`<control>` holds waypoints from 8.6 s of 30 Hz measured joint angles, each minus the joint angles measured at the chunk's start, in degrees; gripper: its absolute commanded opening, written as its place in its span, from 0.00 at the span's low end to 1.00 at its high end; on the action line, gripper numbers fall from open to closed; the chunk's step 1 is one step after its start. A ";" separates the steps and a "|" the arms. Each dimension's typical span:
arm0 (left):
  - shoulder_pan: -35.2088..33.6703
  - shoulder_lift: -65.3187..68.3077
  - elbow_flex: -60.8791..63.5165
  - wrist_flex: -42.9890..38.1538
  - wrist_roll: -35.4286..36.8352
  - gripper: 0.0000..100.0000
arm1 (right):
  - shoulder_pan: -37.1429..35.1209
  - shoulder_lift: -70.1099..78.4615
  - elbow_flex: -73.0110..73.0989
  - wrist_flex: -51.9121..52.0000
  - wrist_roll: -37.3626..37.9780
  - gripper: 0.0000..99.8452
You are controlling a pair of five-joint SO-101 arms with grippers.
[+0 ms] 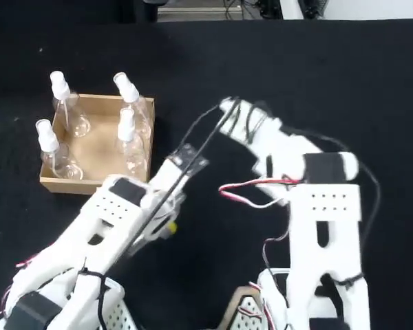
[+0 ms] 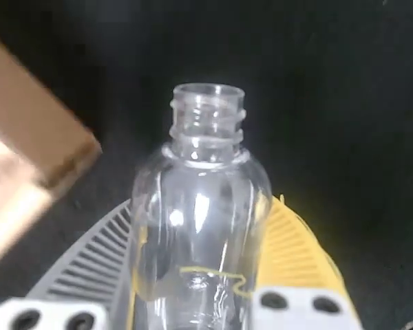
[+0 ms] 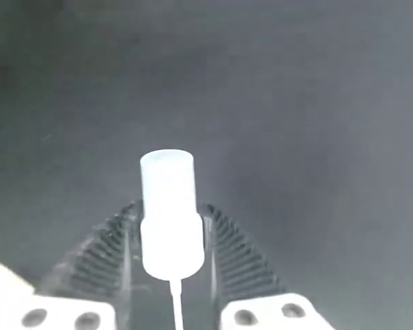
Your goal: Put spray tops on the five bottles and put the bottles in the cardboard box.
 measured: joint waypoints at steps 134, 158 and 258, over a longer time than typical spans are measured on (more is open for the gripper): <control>11.08 -0.18 28.13 -103.47 24.62 0.03 | -21.45 -8.35 -14.15 -33.41 -59.69 0.01; 10.73 -0.26 28.04 -103.56 24.62 0.03 | -21.63 -16.62 -8.97 -37.54 -57.93 0.01; -60.31 -32.97 -7.38 -47.30 24.97 0.03 | -11.69 -27.78 48.79 -39.74 -47.38 0.16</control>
